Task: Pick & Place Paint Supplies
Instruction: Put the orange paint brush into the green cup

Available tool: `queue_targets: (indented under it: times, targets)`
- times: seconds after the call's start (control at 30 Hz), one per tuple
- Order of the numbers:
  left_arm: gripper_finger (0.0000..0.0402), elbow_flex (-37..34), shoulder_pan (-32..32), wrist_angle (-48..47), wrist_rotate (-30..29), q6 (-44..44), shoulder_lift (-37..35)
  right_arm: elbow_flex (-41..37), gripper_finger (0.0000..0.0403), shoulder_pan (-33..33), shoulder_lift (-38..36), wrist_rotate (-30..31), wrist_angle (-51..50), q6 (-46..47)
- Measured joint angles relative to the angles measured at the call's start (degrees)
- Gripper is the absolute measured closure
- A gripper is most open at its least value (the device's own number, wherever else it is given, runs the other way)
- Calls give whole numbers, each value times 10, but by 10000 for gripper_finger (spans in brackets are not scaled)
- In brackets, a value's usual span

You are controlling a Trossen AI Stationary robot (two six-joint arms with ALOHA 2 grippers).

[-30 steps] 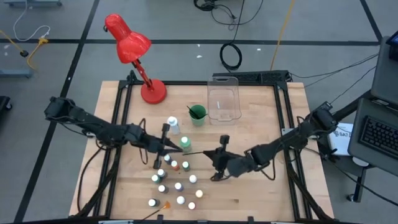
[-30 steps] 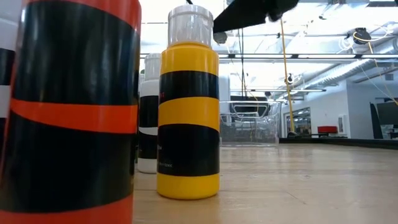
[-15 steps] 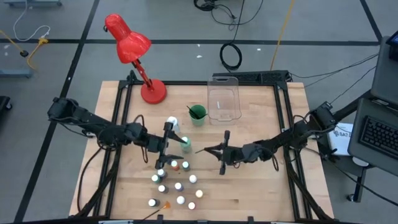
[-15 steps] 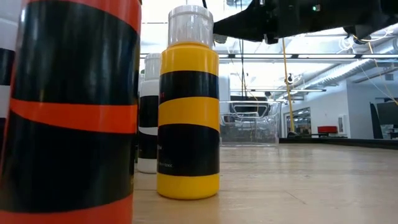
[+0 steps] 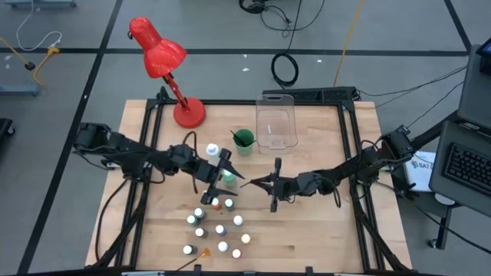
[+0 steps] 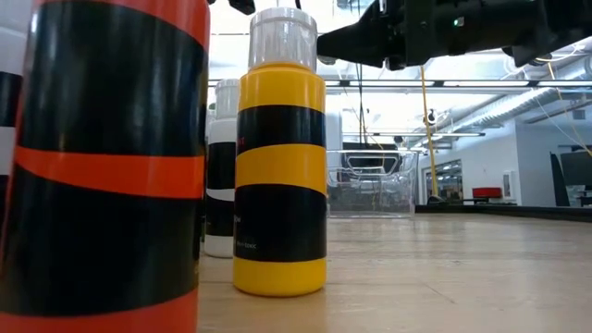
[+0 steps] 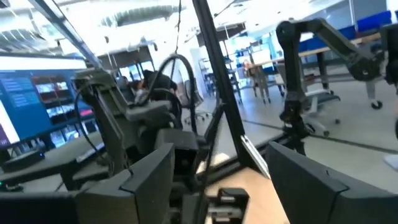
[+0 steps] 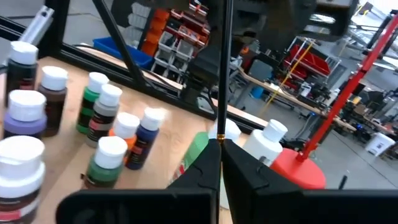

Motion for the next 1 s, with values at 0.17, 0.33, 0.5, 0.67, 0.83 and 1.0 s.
queue_targets:
  times: [0.17, 0.33, 0.5, 0.67, 0.83, 1.0]
  targets:
    - [151, 22, 1, -4, 23, -1, 23, 0, 401, 1, 0, 0, -1, 1]
    - [151, 33, 1, -3, 18, -3, 23, 0, 401, 1, 0, 0, -9, 4]
    - [151, 33, 2, -1, 16, -4, 23, 0, 401, 1, 0, 1, -10, 4]
    - [168, 33, 2, -4, 15, -21, 23, 0, 401, -3, 0, 2, -9, 4]
    - [242, 33, 2, -4, 14, -32, 23, 0, 401, -6, 0, 2, -6, 14]
    - [351, 33, 7, -14, 19, -30, 23, 0, 401, -6, 0, 2, -8, 14]
